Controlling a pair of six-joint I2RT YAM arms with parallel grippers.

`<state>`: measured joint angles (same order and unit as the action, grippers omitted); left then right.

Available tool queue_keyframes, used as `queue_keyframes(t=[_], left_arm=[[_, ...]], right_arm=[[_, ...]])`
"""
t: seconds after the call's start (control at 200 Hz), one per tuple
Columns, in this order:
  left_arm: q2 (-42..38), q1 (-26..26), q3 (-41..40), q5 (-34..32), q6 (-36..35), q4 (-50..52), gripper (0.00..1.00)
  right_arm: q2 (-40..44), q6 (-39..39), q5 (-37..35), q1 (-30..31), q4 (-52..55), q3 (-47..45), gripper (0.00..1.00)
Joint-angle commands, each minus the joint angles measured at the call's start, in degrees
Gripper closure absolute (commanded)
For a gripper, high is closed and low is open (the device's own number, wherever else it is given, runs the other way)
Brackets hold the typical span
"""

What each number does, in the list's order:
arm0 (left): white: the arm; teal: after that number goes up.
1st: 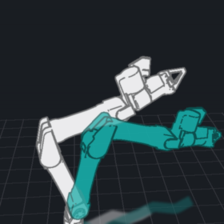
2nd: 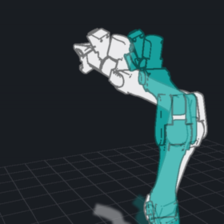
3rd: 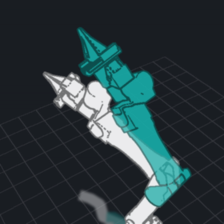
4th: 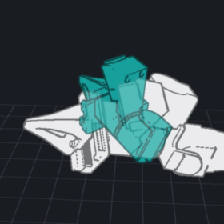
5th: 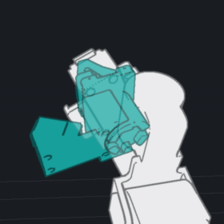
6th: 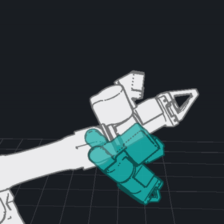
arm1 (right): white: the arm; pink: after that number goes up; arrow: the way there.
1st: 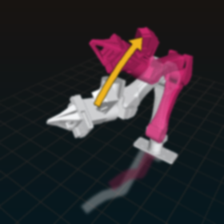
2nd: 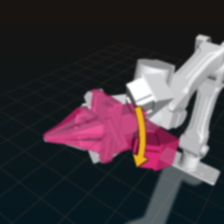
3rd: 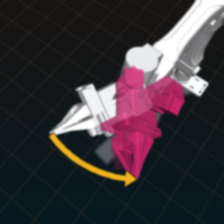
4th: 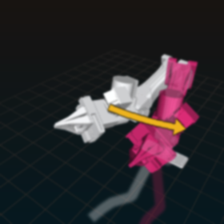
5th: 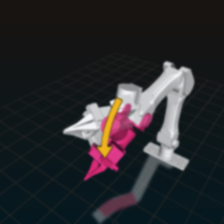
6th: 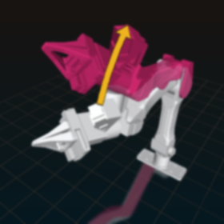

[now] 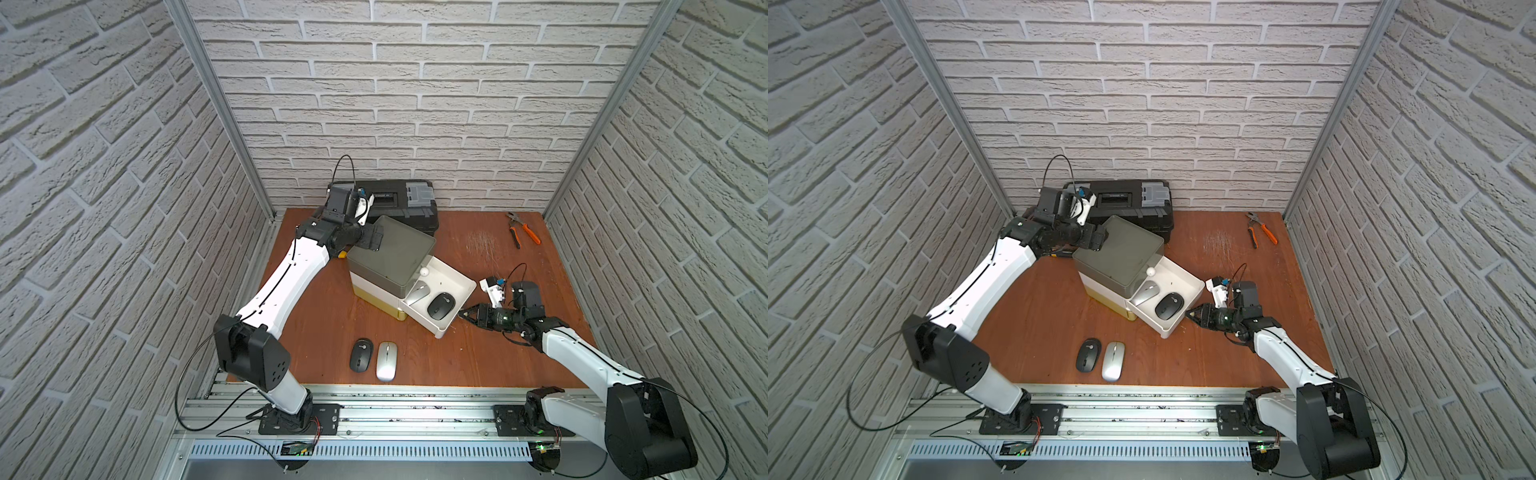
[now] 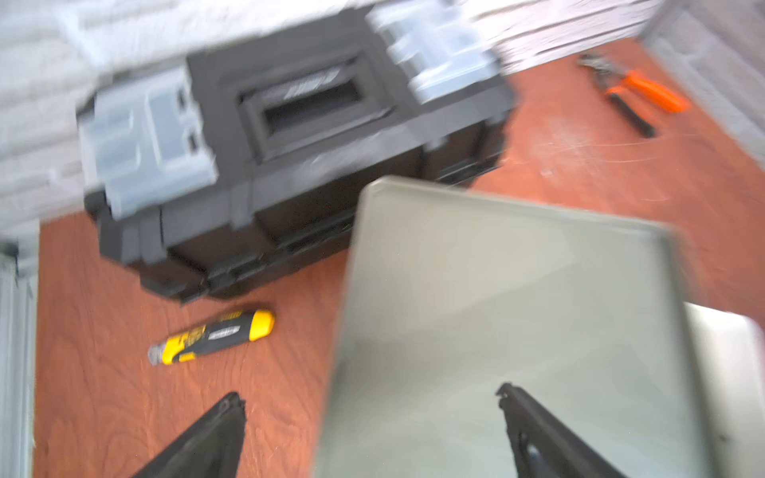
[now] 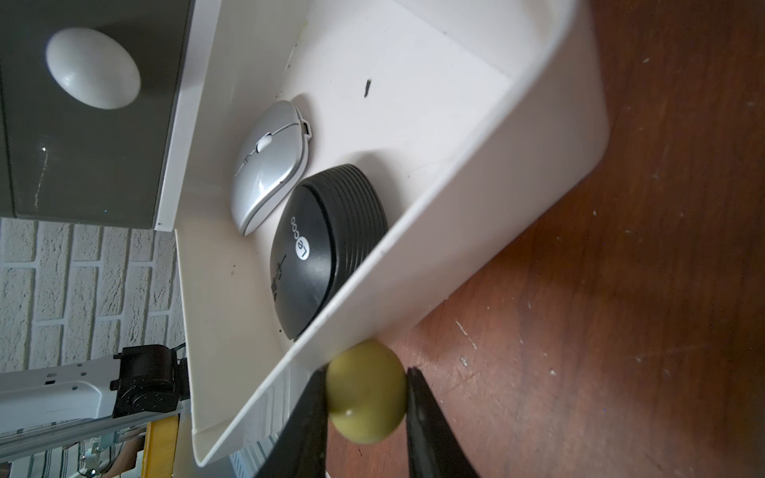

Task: Take the mice out of the drawer
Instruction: Open the drawer in the storage box, then pick up the mouse from the drawer.

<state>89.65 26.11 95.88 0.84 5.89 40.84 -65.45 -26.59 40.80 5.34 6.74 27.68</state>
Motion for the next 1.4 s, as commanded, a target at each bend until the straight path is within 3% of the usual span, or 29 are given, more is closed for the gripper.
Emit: queue_keyframes(t=[0.0,0.145,0.335,0.38,0.53,0.78,0.93,1.11,1.395], left_arm=[[-3.1,6.7,4.6,-1.9,-3.8,4.4,0.02],[2.0,15.3,8.6,3.9,-3.1,8.1,0.02],[11.0,22.6,9.4,6.2,-1.8,6.6,0.02],[12.6,23.3,9.6,6.8,-1.4,5.8,0.02],[18.2,24.6,10.9,8.1,-0.1,4.7,0.02],[25.6,26.3,15.1,5.8,-0.5,9.9,0.02],[27.9,27.8,17.0,2.3,-1.8,12.9,0.05],[28.9,28.2,16.1,0.7,-1.6,12.8,0.17],[33.1,28.2,16.6,0.6,-2.0,14.8,0.22]], right_arm=[[-0.8,0.7,-3.7,-0.6,3.2,-0.4,0.82],[-0.9,0.3,-4.5,-0.7,3.6,0.1,0.79],[6.6,-3.3,-14.3,-0.9,6.8,-0.9,0.4],[8.9,-4.0,-17.4,-1.1,8.5,-1.1,0.37],[15.0,-4.8,-25.0,-1.9,14.0,-0.6,0.35],[20.1,-11.4,-43.6,-3.9,19.6,-1.1,0.3],[15.5,-10.0,-43.5,-6.3,17.5,0.6,0.3],[9.2,-9.1,-40.1,-7.7,12.9,1.7,0.3],[4.3,-8.3,-37.6,-8.1,8.7,2.6,0.3]])
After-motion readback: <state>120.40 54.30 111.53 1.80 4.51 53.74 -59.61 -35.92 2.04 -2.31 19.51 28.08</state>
